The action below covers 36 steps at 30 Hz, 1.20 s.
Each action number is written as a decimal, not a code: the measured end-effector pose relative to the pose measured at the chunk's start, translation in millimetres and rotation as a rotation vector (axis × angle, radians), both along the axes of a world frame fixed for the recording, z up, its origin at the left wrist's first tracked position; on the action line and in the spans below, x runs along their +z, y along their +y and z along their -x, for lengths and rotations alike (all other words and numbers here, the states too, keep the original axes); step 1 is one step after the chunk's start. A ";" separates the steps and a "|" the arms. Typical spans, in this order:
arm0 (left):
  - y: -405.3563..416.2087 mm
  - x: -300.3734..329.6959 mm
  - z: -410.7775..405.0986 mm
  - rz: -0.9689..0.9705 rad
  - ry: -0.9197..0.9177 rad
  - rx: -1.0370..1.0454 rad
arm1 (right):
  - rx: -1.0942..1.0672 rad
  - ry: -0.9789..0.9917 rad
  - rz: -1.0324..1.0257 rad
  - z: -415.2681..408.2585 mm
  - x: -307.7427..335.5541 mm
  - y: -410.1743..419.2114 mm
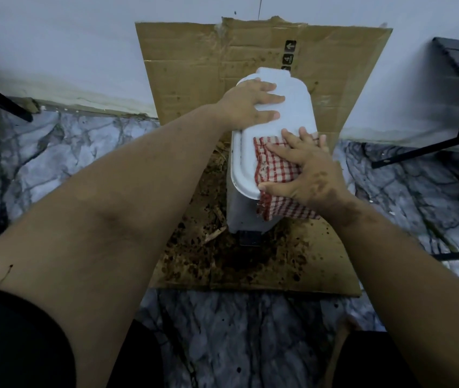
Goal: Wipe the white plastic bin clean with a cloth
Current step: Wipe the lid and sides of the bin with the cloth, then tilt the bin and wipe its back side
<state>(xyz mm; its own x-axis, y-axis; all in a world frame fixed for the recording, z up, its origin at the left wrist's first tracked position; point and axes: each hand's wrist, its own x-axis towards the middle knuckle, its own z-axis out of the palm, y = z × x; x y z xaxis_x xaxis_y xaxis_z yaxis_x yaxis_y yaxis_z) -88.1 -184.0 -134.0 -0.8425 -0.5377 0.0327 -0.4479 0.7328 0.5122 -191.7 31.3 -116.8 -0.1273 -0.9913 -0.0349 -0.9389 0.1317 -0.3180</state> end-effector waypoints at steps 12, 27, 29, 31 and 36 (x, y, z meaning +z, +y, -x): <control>0.8 -1.3 1.8 -0.009 0.044 0.001 | -0.112 0.109 0.134 -25.1 -18.2 20.9; 93.4 -44.7 -67.8 -0.656 0.512 0.811 | -0.181 0.116 0.092 -52.2 -13.9 -7.1; 123.5 -73.8 -79.2 -0.767 0.476 0.862 | -0.152 0.121 0.098 -44.9 -14.8 -4.2; 151.1 -100.1 -85.7 -0.885 0.469 0.801 | -0.144 0.122 0.105 -40.1 -15.6 -1.4; 163.1 -164.1 -69.3 -0.826 0.381 0.489 | -0.161 0.078 0.124 -26.9 -12.8 7.3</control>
<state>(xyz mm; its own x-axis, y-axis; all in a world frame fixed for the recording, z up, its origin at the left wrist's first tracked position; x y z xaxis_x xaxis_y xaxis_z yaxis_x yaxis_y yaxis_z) -18.8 -20.9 -298.1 -0.5373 -0.7944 -0.2832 -0.3044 -0.1305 0.9436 -164.8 38.7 -129.6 -0.2815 -0.9541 0.1026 -0.9315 0.2461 -0.2679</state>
